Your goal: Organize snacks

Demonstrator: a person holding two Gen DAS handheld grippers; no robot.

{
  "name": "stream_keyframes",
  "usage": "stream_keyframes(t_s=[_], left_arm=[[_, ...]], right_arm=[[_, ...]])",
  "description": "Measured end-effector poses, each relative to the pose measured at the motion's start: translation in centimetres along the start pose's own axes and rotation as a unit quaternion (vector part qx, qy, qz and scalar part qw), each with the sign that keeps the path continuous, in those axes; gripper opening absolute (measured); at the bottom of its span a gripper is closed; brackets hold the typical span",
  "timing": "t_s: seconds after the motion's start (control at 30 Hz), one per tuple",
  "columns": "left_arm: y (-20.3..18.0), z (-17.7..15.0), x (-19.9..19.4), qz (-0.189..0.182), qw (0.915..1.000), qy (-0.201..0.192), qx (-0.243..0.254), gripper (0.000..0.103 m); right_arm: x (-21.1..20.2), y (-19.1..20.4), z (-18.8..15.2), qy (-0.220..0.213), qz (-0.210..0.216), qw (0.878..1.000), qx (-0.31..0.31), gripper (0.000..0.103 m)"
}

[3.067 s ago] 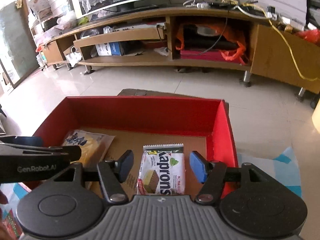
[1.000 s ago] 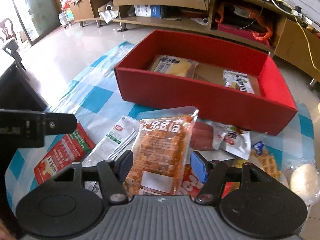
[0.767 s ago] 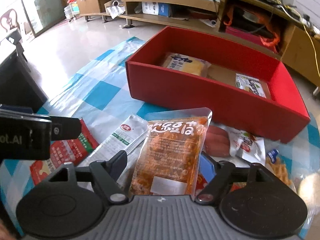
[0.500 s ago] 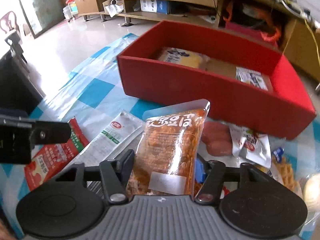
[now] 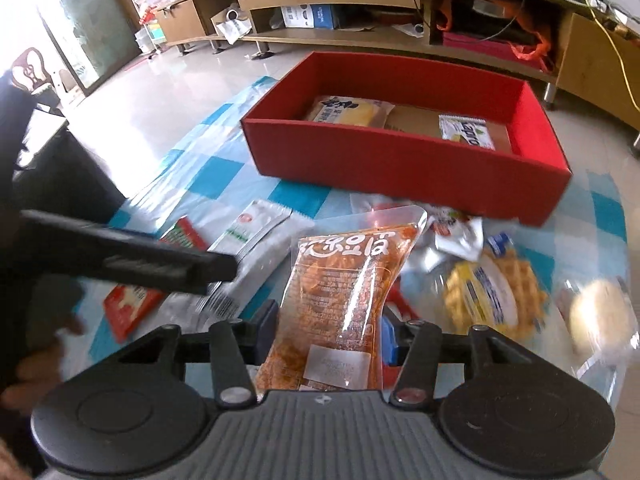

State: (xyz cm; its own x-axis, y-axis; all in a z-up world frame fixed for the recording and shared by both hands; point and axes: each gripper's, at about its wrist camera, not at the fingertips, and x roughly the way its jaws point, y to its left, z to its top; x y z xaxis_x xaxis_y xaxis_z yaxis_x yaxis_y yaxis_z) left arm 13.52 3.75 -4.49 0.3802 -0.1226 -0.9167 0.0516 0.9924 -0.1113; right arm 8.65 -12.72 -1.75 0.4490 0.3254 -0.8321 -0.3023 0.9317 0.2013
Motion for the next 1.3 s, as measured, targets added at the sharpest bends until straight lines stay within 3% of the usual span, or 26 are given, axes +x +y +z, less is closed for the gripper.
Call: stream_keyframes(t_s=[0.23, 0.37, 0.43, 0.63, 0.8, 0.93, 1.07, 1.17, 1.23, 1.3], left_arm=[[-1.4, 0.2, 2.6, 0.029, 0.9992, 0.024, 0.017, 0.093], [-2.5, 0.1, 2.8, 0.052, 0.9977, 0.02, 0.039, 0.081], [-2.9, -0.2, 2.9, 0.051, 0.9973, 0.028, 0.045, 0.066], [-3.5, -1.8, 2.5, 0.038, 0.9973, 0.034, 0.052, 0.063], [-4.1, -2.7, 2.6, 0.043, 0.9965, 0.033, 0.063, 0.068], [-4.9, -3.1, 3.3, 0.056, 0.9946, 0.035, 0.081, 0.088], [-4.8, -2.9, 3.5, 0.057, 0.9947, 0.032, 0.079, 0.09], [-4.8, -3.0, 3.3, 0.053, 0.9947, 0.027, 0.084, 0.082], [-4.9, -3.0, 2.9, 0.048, 0.9945, 0.024, 0.09, 0.069], [-5.1, -3.2, 2.5, 0.044, 0.9943, 0.025, 0.094, 0.063]], right_arm=[[-0.8, -0.9, -2.2, 0.015, 0.023, 1.0, 0.016, 0.047], [-0.7, -1.4, -3.2, 0.023, 0.025, 0.999, 0.017, 0.047], [-0.6, -1.8, -3.5, 0.028, 0.022, 0.999, 0.019, 0.047], [0.1, -1.9, -4.5, 0.043, 0.009, 0.999, 0.006, 0.047], [0.2, -1.7, -4.8, 0.044, 0.007, 0.999, 0.001, 0.047], [1.0, -2.2, -4.9, 0.057, 0.008, 0.998, 0.019, 0.049], [1.9, -2.2, -5.1, 0.064, 0.003, 0.998, 0.016, 0.051], [2.6, -2.1, -5.1, 0.069, -0.004, 0.998, 0.011, 0.053], [2.6, -2.0, -5.2, 0.067, -0.009, 0.998, 0.006, 0.053], [2.7, -1.9, -5.1, 0.065, -0.012, 0.998, 0.002, 0.051]])
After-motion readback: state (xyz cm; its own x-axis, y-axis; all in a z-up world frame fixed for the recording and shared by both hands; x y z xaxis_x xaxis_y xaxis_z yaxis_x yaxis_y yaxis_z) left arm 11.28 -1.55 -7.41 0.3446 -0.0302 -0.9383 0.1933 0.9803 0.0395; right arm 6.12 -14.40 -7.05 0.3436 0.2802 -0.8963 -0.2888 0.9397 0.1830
